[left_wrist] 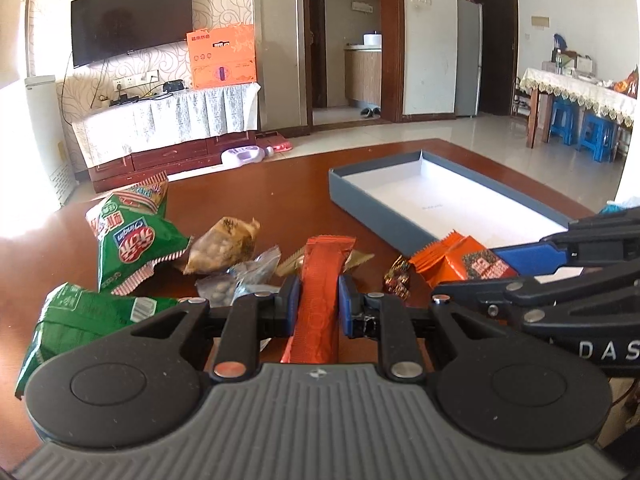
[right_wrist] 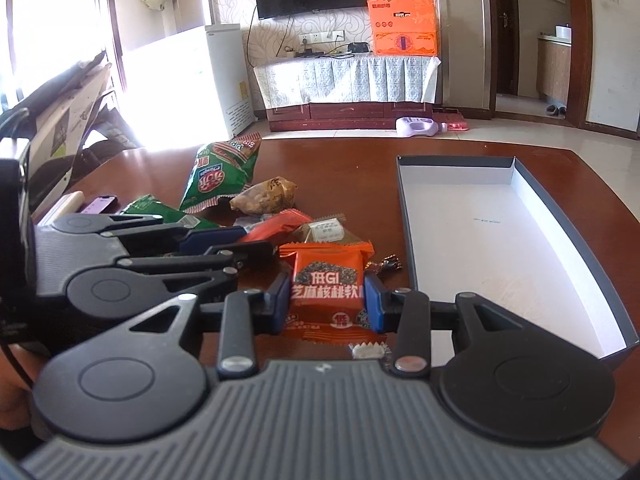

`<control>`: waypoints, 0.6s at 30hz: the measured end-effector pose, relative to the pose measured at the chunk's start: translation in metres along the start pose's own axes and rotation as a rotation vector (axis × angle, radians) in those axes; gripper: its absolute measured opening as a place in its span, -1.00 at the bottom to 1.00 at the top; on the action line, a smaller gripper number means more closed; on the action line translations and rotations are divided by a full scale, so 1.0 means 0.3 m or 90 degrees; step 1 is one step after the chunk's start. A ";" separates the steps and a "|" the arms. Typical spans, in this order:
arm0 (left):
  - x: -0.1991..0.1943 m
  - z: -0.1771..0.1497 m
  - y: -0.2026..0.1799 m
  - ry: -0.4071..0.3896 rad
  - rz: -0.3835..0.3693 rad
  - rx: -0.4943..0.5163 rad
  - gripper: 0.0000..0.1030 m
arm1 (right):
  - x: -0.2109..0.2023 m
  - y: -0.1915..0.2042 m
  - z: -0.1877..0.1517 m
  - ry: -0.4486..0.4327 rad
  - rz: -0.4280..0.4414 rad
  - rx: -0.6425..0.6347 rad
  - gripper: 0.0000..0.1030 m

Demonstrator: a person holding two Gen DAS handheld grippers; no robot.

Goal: Organize snacks
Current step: 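Carry both snacks over the white box and open both tools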

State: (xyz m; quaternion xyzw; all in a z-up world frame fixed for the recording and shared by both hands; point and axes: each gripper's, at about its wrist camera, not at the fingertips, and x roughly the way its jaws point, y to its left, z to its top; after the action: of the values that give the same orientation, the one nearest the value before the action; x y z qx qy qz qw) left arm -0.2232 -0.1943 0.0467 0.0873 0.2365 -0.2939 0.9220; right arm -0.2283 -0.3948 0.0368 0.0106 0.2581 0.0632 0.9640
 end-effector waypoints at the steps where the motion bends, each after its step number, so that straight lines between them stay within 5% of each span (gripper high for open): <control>1: 0.003 0.005 -0.003 -0.002 -0.001 -0.002 -0.53 | -0.002 -0.005 0.003 -0.001 0.000 0.001 -0.20; 18: 0.099 0.107 -0.098 -0.034 -0.035 -0.007 -0.53 | -0.048 -0.130 0.029 -0.032 -0.035 0.045 -0.20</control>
State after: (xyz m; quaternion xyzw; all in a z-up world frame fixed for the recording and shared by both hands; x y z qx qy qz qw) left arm -0.2067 -0.2427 0.0594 0.0678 0.2160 -0.3199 0.9200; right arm -0.2316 -0.4352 0.0494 0.0393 0.2361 0.0271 0.9706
